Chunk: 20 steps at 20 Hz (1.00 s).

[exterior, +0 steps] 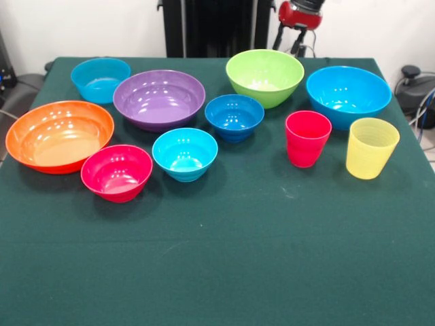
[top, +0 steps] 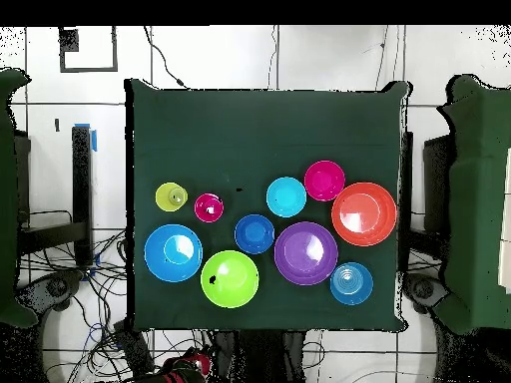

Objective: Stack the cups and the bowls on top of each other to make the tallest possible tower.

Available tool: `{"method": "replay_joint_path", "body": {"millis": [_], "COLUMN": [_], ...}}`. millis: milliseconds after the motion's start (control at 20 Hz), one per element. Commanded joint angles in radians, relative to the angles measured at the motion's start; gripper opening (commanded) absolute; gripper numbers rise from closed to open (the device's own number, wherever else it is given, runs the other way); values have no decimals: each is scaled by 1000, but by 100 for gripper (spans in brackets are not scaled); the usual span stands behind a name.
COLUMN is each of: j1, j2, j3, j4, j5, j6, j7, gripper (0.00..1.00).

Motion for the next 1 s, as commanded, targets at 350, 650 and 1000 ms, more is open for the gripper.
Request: {"method": "replay_joint_path", "body": {"millis": [350,650,1000], "j1": [-41,-50,-59], "j2": [51,43,27], "j3": [131,137,146], "j4": [-170,-174,-162], "j5": [-24,-31,-44], "j6": [-30,-18,1], "j7": [109,105,101], "gripper": [100,100,100]}}
